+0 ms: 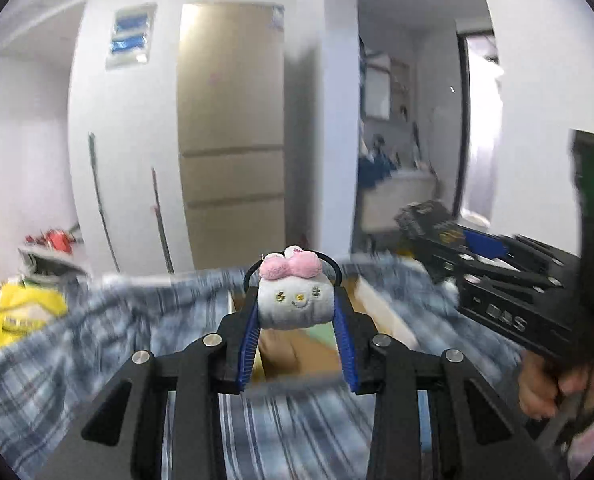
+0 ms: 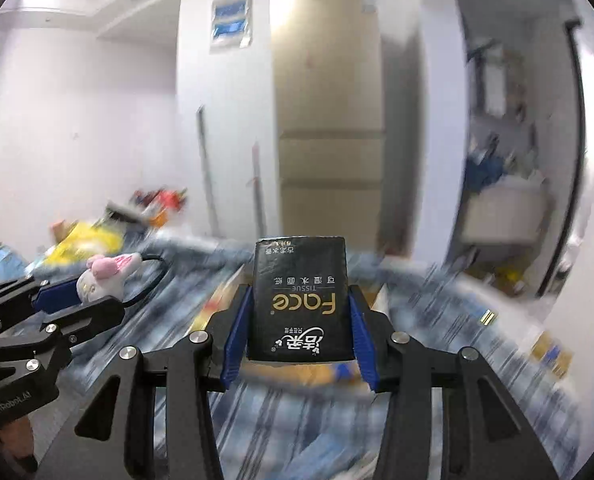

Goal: Organize soft objects
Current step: 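Lift both held items and carry them over the box, then lower the tissue pack and hair tie into the box and open both tools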

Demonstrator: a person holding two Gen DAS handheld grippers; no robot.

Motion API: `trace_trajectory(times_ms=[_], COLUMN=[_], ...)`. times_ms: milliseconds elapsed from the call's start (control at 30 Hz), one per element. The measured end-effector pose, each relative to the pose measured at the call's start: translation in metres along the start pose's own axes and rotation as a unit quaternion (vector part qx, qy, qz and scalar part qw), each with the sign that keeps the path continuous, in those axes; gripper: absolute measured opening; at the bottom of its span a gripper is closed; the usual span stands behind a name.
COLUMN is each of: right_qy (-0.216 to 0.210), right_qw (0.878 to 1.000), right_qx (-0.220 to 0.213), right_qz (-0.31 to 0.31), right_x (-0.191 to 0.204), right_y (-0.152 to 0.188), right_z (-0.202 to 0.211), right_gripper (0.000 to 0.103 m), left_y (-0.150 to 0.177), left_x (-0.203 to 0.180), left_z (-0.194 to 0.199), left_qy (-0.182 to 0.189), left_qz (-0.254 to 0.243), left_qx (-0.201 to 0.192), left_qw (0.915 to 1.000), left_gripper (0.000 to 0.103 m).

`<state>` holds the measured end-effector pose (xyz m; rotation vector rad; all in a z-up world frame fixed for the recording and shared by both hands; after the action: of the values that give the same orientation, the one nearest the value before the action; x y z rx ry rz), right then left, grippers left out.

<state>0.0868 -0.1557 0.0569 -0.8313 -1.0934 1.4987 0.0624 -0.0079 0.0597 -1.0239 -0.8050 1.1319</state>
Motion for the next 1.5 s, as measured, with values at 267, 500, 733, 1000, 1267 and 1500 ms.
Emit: trace_trajectory(times_ms=[267,500,733,1000,1267,1500], right_qy=[0.037,0.033,0.013,-0.011,-0.021,-0.004], right_qw=[0.998,0.997,0.992,0.984,0.983,0.985], right_qx=[-0.011,0.057,0.125,0.176,0.183,0.167], right_qz=[-0.04,-0.038,-0.02,-0.016,-0.02,-0.052], right_x=[-0.027,-0.046,-0.047,-0.043,-0.042,-0.063], right_y=[-0.01,0.033,0.054,0.068,0.071,0.062], right_z=[-0.037,-0.07,-0.098,-0.118,-0.121,-0.109], right_gripper=[0.046,0.046,0.046,0.046,0.062,0.064], left_y=[-0.011,0.019,0.04,0.054,0.057,0.052], left_x=[-0.001,-0.008,-0.003,-0.001,0.0,-0.006], left_z=[-0.056,-0.102,-0.129,-0.136,-0.135,-0.134], left_qy=[0.009,0.002,0.009,0.022,0.018,0.023], left_qz=[0.022,-0.003,0.011,0.016,0.024,0.006], left_qx=[-0.012,0.063,0.126,0.152,0.158,0.16], left_qw=[0.9996,0.998,0.992,0.988,0.987,0.9868], left_gripper=[0.037,0.037,0.037,0.037,0.038,0.038])
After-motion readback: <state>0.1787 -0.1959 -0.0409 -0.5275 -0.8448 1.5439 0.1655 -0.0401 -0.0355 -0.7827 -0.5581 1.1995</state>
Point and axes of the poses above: each gripper's, at about its wrist camera, not at the fingertips, and z roughly against the way its jaws point, x to its left, y to its underside, the point moved 1 cm from there along -z, roughly the way its jaws point, and after that the axes turned 1 degree about -z, right-handed, at the moved point
